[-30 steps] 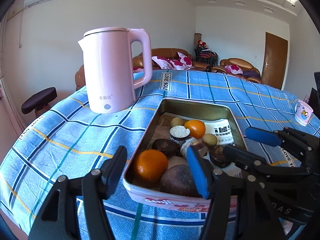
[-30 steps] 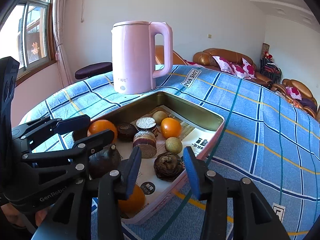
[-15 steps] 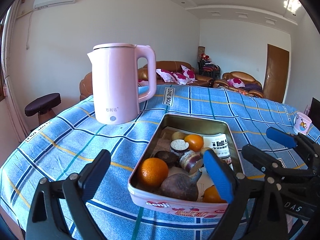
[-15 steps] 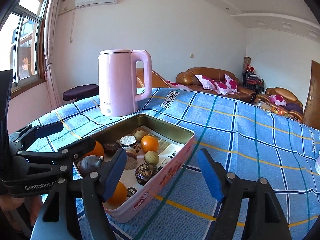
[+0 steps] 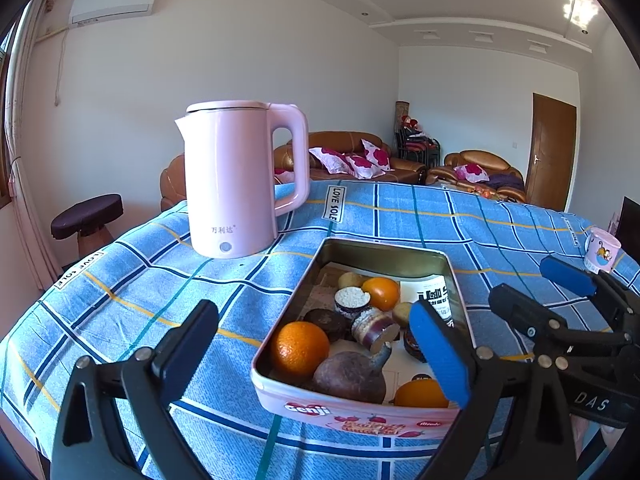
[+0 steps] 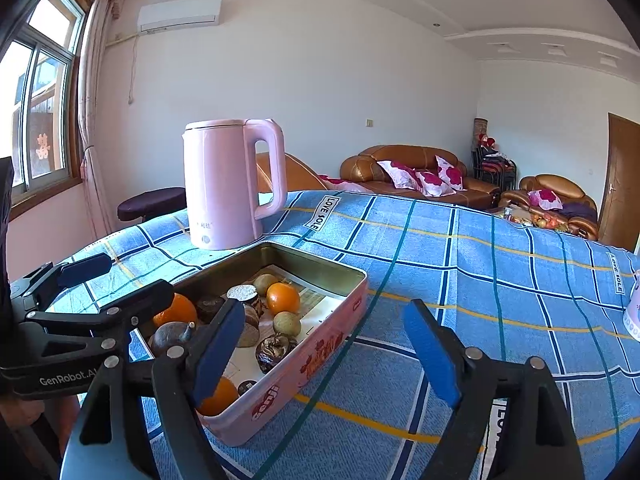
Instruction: Organize fruits
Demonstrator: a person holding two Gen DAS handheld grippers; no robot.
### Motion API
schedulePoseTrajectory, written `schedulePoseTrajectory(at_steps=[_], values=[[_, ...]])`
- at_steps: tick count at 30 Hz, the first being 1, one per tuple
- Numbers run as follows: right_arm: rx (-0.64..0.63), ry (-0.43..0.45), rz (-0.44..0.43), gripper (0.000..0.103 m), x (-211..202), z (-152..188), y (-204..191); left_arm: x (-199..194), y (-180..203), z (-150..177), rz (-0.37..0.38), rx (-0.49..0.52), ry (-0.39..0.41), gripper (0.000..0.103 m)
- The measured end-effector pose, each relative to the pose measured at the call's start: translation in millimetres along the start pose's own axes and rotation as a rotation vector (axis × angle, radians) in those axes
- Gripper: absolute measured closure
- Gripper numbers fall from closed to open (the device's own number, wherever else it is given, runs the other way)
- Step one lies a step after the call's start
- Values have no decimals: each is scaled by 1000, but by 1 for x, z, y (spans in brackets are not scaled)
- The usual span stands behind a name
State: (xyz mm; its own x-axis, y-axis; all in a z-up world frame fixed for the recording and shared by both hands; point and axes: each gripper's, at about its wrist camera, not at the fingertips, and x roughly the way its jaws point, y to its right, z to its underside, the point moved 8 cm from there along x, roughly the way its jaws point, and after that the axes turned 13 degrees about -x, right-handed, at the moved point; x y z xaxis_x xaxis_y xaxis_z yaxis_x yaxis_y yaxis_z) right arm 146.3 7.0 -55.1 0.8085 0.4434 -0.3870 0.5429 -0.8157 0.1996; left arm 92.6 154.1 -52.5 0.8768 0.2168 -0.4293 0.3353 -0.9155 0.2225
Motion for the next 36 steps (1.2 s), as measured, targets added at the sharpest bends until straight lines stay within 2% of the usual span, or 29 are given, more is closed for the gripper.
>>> schedulePoseTrajectory(at_steps=[36], values=[[7,1,9,12,0,1,2,-1,-1,0,-5,-2,0,4]])
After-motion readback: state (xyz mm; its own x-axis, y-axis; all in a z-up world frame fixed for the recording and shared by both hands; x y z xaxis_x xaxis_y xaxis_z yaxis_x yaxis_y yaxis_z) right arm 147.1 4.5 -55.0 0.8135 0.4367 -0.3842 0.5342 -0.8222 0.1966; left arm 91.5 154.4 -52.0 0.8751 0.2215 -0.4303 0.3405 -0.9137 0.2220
